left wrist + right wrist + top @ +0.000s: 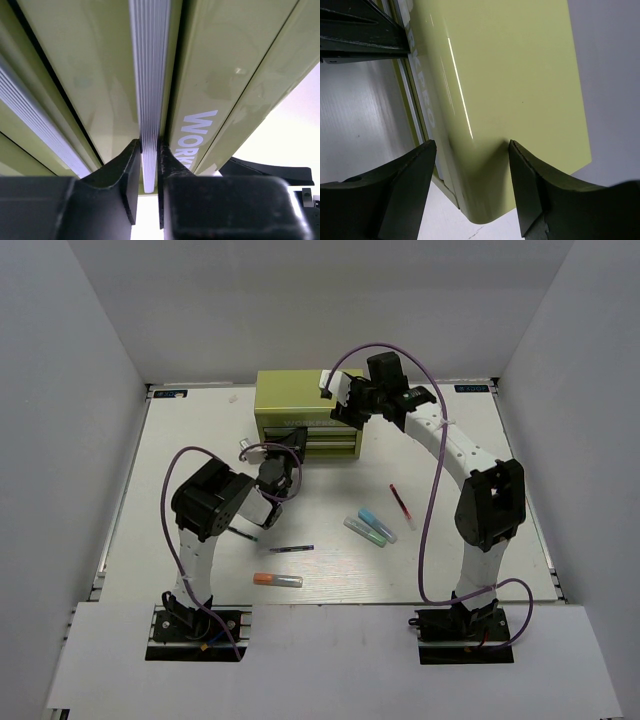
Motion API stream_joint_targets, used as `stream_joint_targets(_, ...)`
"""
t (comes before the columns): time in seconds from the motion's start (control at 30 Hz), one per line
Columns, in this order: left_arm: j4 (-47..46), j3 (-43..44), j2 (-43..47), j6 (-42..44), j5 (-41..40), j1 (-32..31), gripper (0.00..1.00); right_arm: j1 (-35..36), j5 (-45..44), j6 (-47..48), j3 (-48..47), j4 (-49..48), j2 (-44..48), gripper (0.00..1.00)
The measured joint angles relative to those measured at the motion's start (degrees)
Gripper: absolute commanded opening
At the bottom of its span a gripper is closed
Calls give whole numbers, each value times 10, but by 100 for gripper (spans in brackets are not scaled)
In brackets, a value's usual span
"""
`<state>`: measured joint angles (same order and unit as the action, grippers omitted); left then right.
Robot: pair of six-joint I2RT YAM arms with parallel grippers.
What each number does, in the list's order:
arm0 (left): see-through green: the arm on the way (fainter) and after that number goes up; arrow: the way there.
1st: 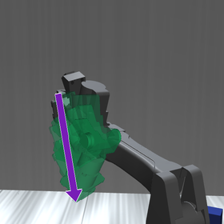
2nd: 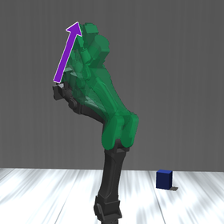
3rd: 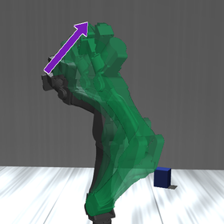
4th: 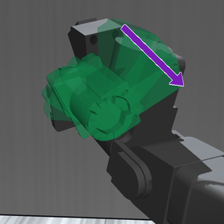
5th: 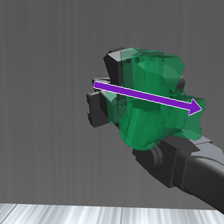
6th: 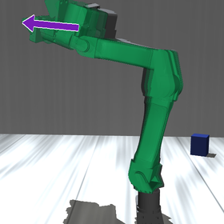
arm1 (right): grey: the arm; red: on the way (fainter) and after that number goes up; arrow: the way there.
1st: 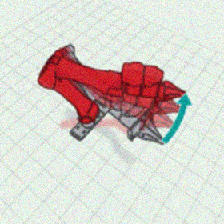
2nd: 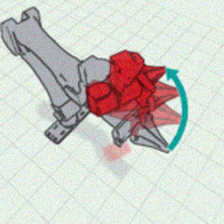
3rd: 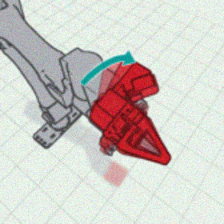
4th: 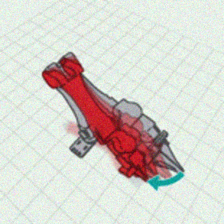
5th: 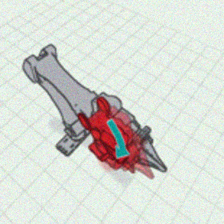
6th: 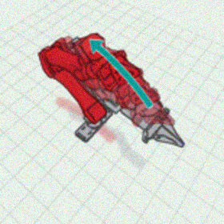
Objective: Sort the stationery into containers
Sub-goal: Open the drawer in the storage box.
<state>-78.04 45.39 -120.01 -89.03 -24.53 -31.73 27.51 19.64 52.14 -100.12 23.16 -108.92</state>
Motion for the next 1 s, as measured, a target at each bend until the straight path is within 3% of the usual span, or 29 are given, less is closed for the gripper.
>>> stream_joint_targets(0.17,-7,0,-4,-5,-7,-3,1,0,0,8,-6,9,-2,64)
stream_joint_targets(0.57,-20,-20,-1,-8,-9,-9,0,2,-4,8,-47,41,-24,63)
stream_joint_targets(1.0,-54,-121,55,0,-5,-33,0,6,-30,-12,-106,90,-54,63)
